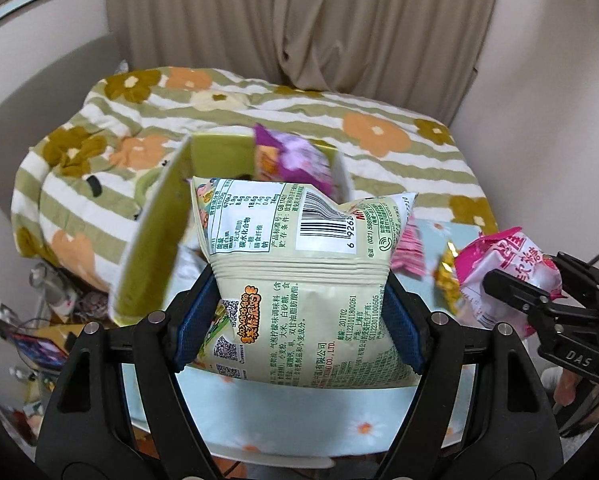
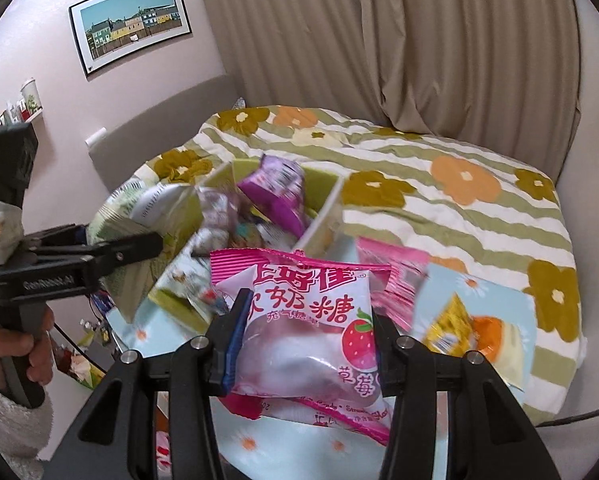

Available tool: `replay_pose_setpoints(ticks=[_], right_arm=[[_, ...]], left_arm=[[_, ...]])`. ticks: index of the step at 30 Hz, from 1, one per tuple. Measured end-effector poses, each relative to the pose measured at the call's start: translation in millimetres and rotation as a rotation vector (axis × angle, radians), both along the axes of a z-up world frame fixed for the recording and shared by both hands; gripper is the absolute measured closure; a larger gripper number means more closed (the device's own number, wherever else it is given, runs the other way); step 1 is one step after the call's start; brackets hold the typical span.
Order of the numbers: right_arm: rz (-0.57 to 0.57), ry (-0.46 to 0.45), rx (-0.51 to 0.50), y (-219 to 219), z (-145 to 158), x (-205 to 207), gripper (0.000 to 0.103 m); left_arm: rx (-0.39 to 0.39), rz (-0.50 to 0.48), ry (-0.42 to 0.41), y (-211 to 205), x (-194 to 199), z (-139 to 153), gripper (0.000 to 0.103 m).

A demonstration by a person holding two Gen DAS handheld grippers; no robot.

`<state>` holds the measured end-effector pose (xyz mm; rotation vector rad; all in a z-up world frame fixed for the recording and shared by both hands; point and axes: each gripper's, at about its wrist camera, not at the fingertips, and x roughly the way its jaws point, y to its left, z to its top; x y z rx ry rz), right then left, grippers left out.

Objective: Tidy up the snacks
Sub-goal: 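Lift both bags and carry them over the yellow box, then drop both bags into the yellow box by opening both grippers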

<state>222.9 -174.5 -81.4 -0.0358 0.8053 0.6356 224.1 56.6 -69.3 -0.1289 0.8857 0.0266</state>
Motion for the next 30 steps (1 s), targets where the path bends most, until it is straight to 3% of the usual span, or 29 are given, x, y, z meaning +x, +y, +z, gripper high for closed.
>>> replay_pose_setpoints(ticks=[10, 15, 21, 30], right_arm=[[-0.045, 0.043, 0.005, 70, -3, 36, 0.058], [-0.081, 0.075, 0.003, 85, -13, 48, 0.058], [-0.121, 0.112, 0.0, 96, -23, 54, 0.058], [-0.142, 0.15, 0.018, 112, -24, 54, 0.058]], left_arm=[[0.012, -0.046, 0.075, 63, 55, -41, 0.028], [0.038, -0.08, 0.115, 71, 73, -64, 0.007], [-0.027, -0.093, 0.154, 86, 66, -78, 0.006], [-0.034, -0.084, 0.132, 98, 34, -69, 0.006]])
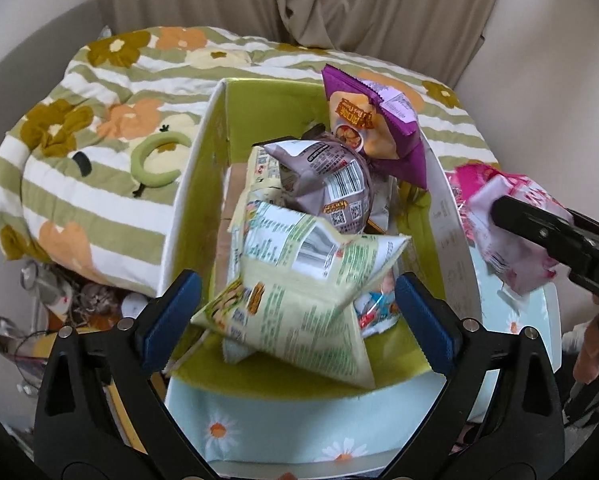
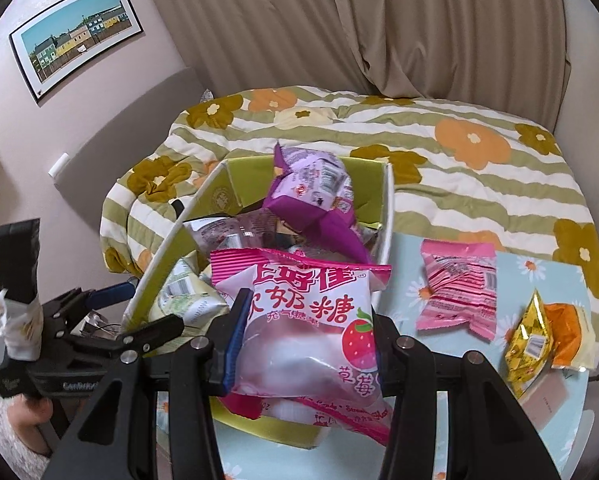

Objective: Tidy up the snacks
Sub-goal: 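Drop both bags into the yellow box by opening both grippers, then move both tools back toward the gold and orange-cream bags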

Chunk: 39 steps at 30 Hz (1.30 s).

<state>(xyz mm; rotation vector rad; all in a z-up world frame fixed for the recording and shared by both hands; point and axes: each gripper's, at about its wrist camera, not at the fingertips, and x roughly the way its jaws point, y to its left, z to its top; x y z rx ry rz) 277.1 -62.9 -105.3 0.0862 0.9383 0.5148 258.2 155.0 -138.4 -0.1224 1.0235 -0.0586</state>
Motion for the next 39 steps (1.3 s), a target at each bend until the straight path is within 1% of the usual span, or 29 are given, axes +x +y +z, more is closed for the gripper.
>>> replay_pose_setpoints(ticks=[6, 9, 12, 15, 16, 17, 19, 20, 24, 28, 36, 39], right_arm=[[0.015, 0.011, 0.019, 21, 6, 2, 0.058], [0.012, 0.019, 0.013, 30, 7, 3, 0.058], [-0.021, 0.06, -0.033, 37, -5, 7, 0.058], [-0.05, 0.114, -0.036, 37, -24, 10, 0.056], [-0.057, 0.136, -0.022, 35, -30, 11, 0.048], [-0.064, 0.143, -0.011, 33, -33, 10, 0.029], [-0.074, 0.122, 0.016, 29, -32, 4, 0.005], [-0.075, 0.105, 0.018, 29, -31, 1, 0.002], [-0.074, 0.034, -0.025, 29, -23, -12, 0.002], [-0.076, 0.014, -0.025, 23, -15, -22, 0.002], [-0.072, -0.003, -0.009, -8, 2, -36, 0.002], [-0.059, -0.028, -0.012, -26, 13, -44, 0.002]], left_arm=[[0.01, 0.024, -0.022, 12, -16, 10, 0.006], [0.007, 0.042, -0.028, 19, -21, 12, 0.006], [-0.001, 0.054, -0.028, 24, -24, 9, 0.006], [-0.001, 0.055, -0.027, 26, -28, 5, 0.006], [-0.001, 0.054, -0.026, 25, -29, 4, 0.006], [-0.001, 0.052, -0.024, 25, -30, 2, 0.006], [-0.003, 0.045, -0.021, 25, -32, -1, 0.006], [-0.006, 0.04, -0.019, 24, -33, -3, 0.006], [-0.017, 0.023, -0.012, 24, -33, -9, 0.006], [-0.009, 0.01, -0.011, 18, -34, -10, 0.006], [0.014, 0.041, -0.057, -8, -49, 12, 0.006], [0.014, 0.057, -0.073, -22, -57, 20, 0.006]])
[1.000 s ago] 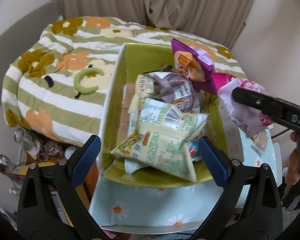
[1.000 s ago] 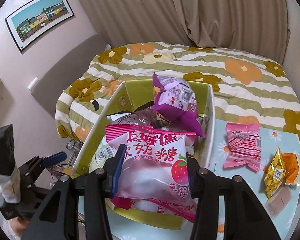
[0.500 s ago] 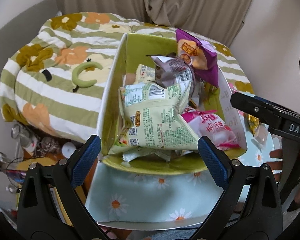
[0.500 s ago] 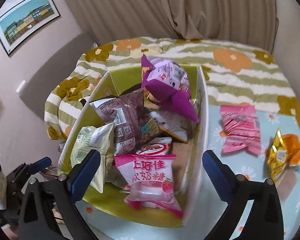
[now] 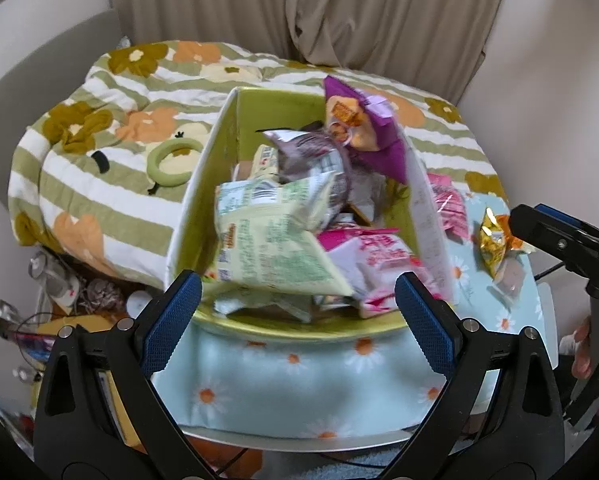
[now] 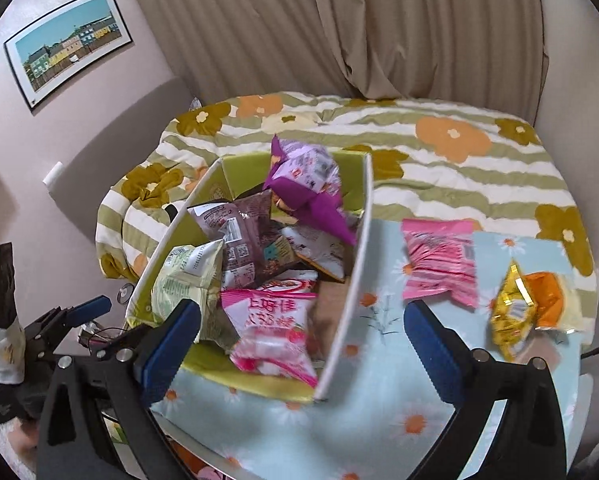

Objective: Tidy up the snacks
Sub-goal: 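Move both tools back toward the gold and orange-cream bags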

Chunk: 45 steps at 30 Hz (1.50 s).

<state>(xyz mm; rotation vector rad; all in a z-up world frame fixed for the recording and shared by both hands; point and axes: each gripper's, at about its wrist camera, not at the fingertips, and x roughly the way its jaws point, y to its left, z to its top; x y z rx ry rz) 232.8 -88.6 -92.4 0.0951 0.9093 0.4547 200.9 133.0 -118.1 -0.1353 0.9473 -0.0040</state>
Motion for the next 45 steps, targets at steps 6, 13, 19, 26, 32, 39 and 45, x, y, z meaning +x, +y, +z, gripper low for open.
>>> replay_pose_setpoints(ticks=[6, 13, 19, 26, 32, 39, 45], right_arm=[[0.017, -0.036, 0.014, -44, 18, -16, 0.002], [-0.016, -0.088, 0.003, -114, 26, -36, 0.002], [-0.077, -0.086, -0.014, -176, 21, -40, 0.002], [-0.115, -0.054, -0.027, -242, 6, -38, 0.002], [-0.135, -0.014, -0.03, -285, -11, -29, 0.002], [-0.215, 0.048, 0.027, -313, -30, 6, 0.002], [-0.291, 0.123, 0.056, -321, -49, 43, 0.002]], left_arm=[[-0.001, 0.024, -0.031, -37, -15, 17, 0.006], [0.007, -0.016, -0.069, -104, -22, 31, 0.006], [-0.013, -0.062, -0.053, -165, -16, 27, 0.006], [-0.053, -0.093, -0.013, -228, -7, 6, 0.006], [-0.077, -0.145, 0.028, -269, 11, -15, 0.006], [-0.089, -0.21, 0.08, -298, 62, -41, 0.006], [-0.112, -0.276, 0.149, -320, 118, -69, 0.006]])
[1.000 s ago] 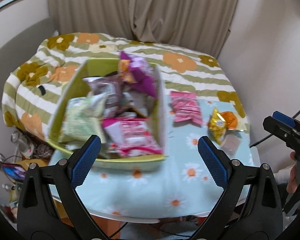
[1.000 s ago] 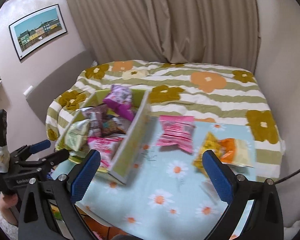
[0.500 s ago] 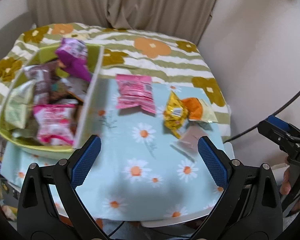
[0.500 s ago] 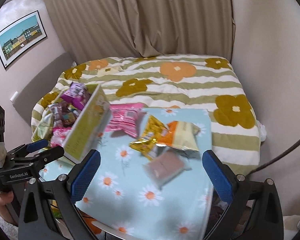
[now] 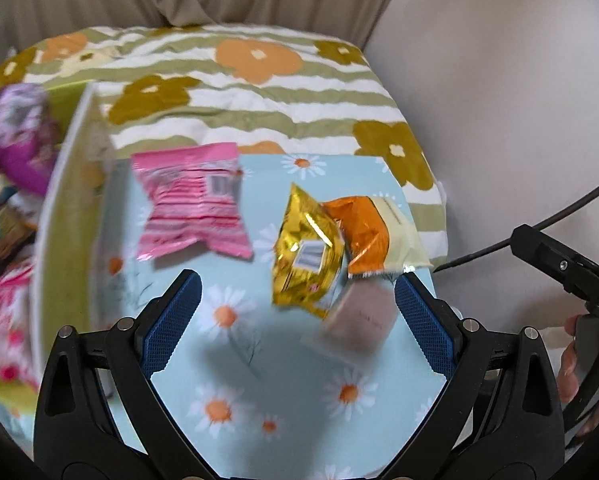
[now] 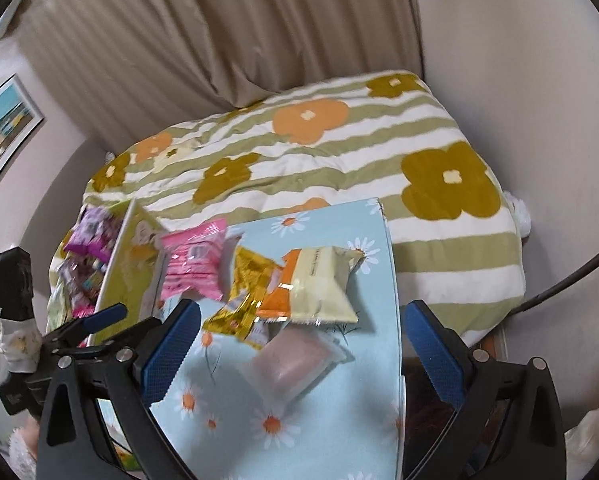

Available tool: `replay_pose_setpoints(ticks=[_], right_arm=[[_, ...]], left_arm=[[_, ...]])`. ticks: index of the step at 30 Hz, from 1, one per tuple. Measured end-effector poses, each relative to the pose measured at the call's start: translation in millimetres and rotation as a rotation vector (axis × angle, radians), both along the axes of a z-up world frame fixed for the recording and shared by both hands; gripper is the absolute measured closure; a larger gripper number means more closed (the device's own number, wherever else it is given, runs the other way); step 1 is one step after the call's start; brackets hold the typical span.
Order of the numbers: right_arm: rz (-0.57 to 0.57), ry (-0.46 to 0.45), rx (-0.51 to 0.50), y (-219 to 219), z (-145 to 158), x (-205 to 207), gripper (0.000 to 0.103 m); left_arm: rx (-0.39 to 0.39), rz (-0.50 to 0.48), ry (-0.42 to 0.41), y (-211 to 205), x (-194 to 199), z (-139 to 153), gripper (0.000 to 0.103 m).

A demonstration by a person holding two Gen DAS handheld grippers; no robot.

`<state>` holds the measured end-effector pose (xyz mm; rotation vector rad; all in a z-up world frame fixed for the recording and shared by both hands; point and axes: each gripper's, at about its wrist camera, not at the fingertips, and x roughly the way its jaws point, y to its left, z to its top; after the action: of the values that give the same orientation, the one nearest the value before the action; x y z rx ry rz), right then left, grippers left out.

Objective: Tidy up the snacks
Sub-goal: 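Move both tools back toward the gold and orange-cream bags, then grasp the gold bag with the left gripper while the right gripper grasps the orange-cream bag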

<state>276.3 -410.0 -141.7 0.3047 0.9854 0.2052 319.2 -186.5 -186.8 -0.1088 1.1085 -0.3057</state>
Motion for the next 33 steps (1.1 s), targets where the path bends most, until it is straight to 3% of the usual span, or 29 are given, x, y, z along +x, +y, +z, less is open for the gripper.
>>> replay_pose_setpoints(ticks=[7, 14, 16, 18, 21, 26, 33], right_arm=[[-0.064, 0.123, 0.007, -1, -38, 49, 0.002], [-0.065, 0.2, -0.003, 12, -71, 83, 0.002], [-0.061, 0.221, -0.01, 17, -81, 90, 0.002], [-0.057, 0.241, -0.017, 20, -88, 95, 0.005], [-0.048, 0.279, -0.013, 24, -102, 100, 0.01], [-0.037, 0.311, -0.016, 26, -113, 102, 0.017], [0.007, 0.329, -0.049, 31, -121, 107, 0.018]], left_arm=[[0.023, -0.09, 0.094, -27, 51, -45, 0.007], [0.031, -0.149, 0.188, -42, 76, -89, 0.015], [0.033, -0.166, 0.208, -46, 78, -99, 0.018], [0.035, -0.184, 0.222, -48, 79, -106, 0.028], [0.034, -0.205, 0.233, -50, 78, -112, 0.041], [0.032, -0.233, 0.22, -50, 74, -111, 0.044], [0.059, -0.239, 0.198, -44, 62, -101, 0.045]])
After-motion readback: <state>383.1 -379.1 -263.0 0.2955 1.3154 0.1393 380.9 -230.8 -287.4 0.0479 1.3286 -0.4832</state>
